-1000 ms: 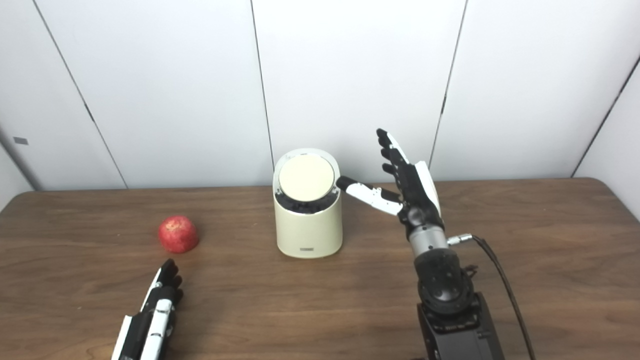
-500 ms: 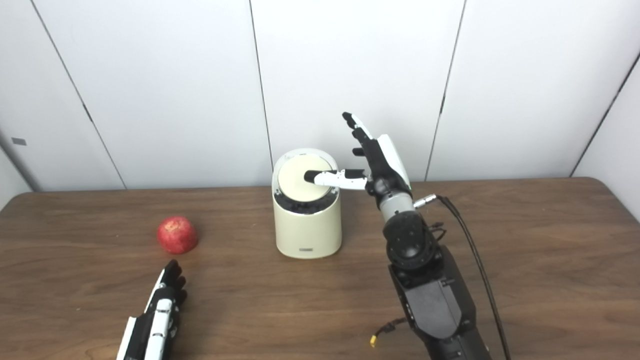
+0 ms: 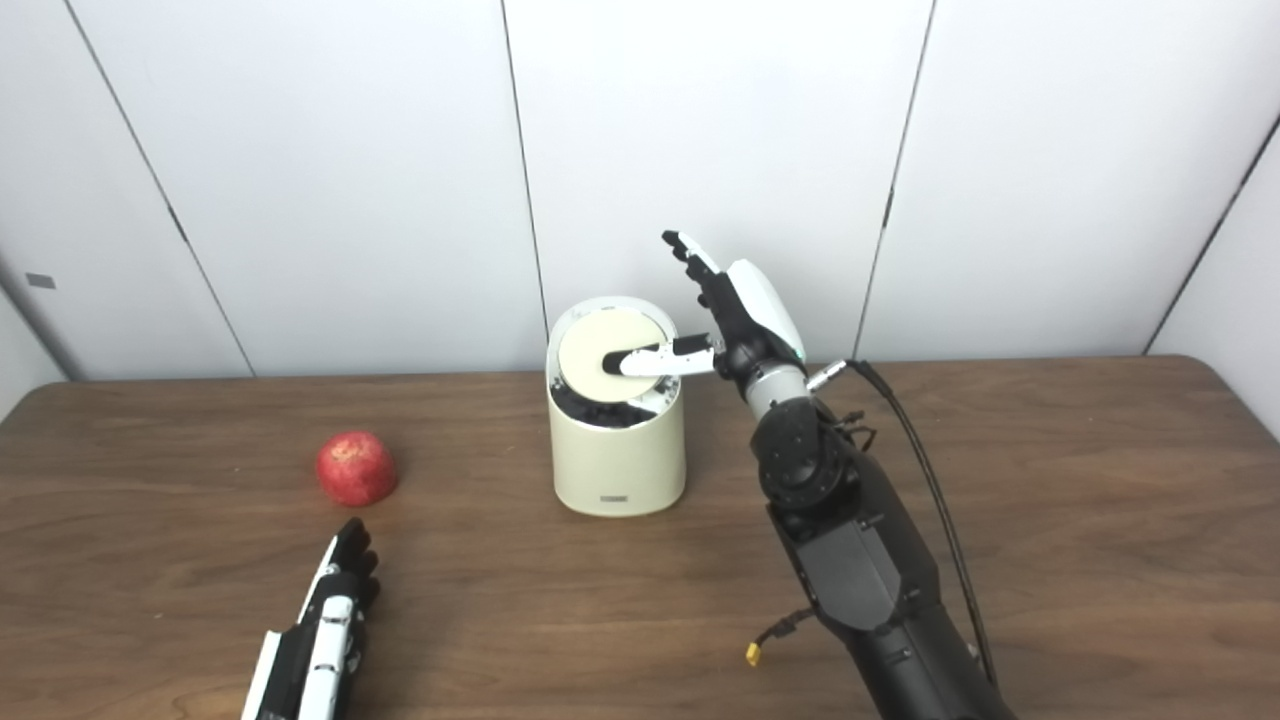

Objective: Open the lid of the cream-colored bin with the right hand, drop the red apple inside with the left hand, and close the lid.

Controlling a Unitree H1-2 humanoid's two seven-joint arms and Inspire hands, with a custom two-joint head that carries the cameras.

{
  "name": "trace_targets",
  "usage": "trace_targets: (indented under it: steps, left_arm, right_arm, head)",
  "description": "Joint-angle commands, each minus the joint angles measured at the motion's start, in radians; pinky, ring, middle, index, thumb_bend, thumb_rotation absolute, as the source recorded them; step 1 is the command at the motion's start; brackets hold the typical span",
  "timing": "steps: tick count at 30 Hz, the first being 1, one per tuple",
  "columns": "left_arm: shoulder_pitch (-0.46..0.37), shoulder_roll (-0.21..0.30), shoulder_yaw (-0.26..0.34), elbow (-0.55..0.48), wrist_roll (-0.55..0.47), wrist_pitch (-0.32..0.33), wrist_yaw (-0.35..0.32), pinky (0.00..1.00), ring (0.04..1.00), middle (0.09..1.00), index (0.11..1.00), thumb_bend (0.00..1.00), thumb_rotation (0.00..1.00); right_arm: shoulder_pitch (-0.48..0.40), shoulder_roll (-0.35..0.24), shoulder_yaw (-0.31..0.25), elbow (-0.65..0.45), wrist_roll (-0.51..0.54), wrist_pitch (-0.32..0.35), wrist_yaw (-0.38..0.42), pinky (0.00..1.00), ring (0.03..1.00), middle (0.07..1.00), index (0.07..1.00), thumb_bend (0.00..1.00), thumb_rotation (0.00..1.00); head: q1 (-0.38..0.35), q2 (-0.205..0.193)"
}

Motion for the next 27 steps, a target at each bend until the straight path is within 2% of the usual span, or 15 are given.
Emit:
trace_targets:
  steps: [1, 15, 19, 24, 27]
  left_arm:
    - [0.022, -0.021, -0.009, -0.014, 0.001, -0.014, 0.0, 1.0, 1.0, 1.0, 1.0, 0.33, 0.87]
    - [0.017, -0.023, -0.011, -0.005, 0.015, -0.022, 0.006, 1.0, 1.0, 0.999, 1.0, 0.35, 0.88]
    - [0.019, -0.028, -0.01, -0.009, 0.011, -0.019, 0.009, 1.0, 1.0, 0.998, 0.999, 0.34, 0.89]
    - [0.018, -0.026, -0.011, -0.004, 0.004, -0.034, 0.003, 1.0, 1.0, 1.0, 1.0, 0.35, 0.9]
    - [0.02, -0.027, -0.01, -0.007, 0.005, -0.032, 0.005, 1.0, 1.0, 0.999, 1.0, 0.35, 0.89]
  right_arm:
    - [-0.06, -0.006, 0.005, -0.012, -0.024, -0.049, -0.023, 0.82, 0.905, 0.92, 0.924, 0.92, 0.26]
    - [-0.059, -0.025, 0.029, 0.025, -0.066, -0.087, -0.02, 0.83, 0.902, 0.919, 0.917, 0.94, 0.23]
    - [-0.062, -0.043, 0.055, 0.031, -0.095, -0.103, -0.023, 0.83, 0.902, 0.917, 0.919, 0.94, 0.23]
    - [-0.074, -0.082, 0.108, 0.046, -0.163, -0.131, -0.025, 0.97, 0.941, 0.938, 0.931, 0.93, 0.22]
    - [-0.077, -0.1, 0.129, 0.049, -0.196, -0.141, -0.027, 1.0, 0.952, 0.945, 0.934, 0.93, 0.21]
  head:
    - [0.002, 0.001]
    - [0.001, 0.007]
    - [0.004, 0.011]
    - [0.004, 0.011]
    - [0.009, 0.018]
